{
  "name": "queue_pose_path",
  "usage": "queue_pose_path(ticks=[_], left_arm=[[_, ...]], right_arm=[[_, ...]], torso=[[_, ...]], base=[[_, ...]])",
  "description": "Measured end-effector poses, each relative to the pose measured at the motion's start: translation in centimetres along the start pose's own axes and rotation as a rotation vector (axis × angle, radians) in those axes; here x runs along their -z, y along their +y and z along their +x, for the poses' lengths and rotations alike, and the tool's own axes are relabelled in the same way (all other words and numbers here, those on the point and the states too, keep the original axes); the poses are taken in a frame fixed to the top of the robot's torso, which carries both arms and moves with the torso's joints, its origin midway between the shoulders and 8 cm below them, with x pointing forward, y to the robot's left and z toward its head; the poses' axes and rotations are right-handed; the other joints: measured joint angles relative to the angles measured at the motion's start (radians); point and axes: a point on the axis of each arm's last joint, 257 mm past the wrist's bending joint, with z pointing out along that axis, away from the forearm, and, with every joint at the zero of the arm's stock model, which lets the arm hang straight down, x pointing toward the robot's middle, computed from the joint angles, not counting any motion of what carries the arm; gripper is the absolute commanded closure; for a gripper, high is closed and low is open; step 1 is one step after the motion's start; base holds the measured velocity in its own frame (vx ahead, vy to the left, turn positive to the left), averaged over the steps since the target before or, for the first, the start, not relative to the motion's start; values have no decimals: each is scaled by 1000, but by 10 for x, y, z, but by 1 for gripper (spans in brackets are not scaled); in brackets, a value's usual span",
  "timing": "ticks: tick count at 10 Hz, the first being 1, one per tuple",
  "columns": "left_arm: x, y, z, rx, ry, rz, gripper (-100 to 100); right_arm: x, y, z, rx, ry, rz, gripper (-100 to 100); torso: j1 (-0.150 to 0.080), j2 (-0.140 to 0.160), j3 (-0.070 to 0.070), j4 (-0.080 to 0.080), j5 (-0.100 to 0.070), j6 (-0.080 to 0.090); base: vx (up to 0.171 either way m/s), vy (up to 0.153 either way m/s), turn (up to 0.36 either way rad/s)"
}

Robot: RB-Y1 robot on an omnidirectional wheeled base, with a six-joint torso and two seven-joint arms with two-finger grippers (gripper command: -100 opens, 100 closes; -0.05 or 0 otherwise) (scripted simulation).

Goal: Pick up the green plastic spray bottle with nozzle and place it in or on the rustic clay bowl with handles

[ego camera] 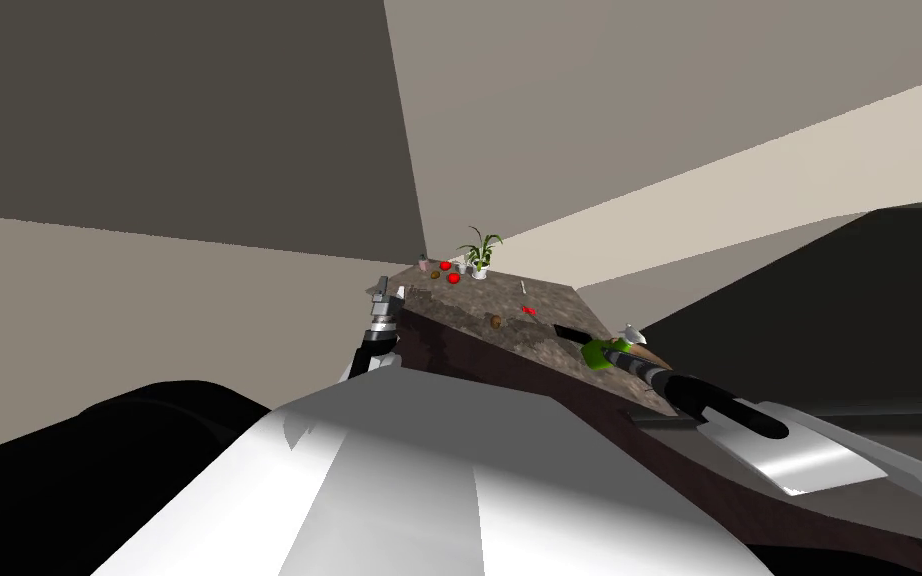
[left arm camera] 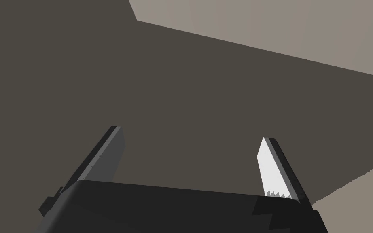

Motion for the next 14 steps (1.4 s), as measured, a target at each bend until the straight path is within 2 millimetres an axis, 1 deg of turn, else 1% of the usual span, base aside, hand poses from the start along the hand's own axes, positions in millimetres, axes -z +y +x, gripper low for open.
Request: queue_pose_path(ticks=[2, 5, 7, 8, 11, 12, 14], left_arm=[[0, 0, 0, 0, 0, 0, 0], [0, 0, 0, 0, 0, 0, 0], [0, 0, 0, 0, 0, 0, 0], [0, 0, 0, 0, 0, 0, 0], [0, 0, 0, 0, 0, 0, 0], [0, 0, 0, 0, 0, 0, 0], [0, 0, 0, 0, 0, 0, 0]], right_arm=[[-1, 22, 3, -36, 27, -39, 100], [0, 45, 7, -97, 71, -80, 100], [-1, 57, 10, -137, 98, -97, 100], [0, 66, 8, -158, 110, -108, 100], [1, 79, -1, -196, 135, -119, 100], [2, 87, -10, -201, 142, -124, 100], [4, 96, -24, -200, 151, -127, 100]], torso=[[1, 7, 4, 1, -1, 3], [-1, 9, 4, 0, -4, 4], [-5, 8, 3, -1, -6, 4], [-7, 7, 3, -1, -6, 5], [-10, 5, 2, -2, -7, 5], [-11, 4, 1, -2, -7, 6], [-14, 4, 1, -2, -8, 6]], base=[[-91, 18, -160], [-75, 4, -147], [-57, -46, -143], [-61, -68, -164], [-33, -91, -139], [-15, -139, -137], [-16, -147, -104]])
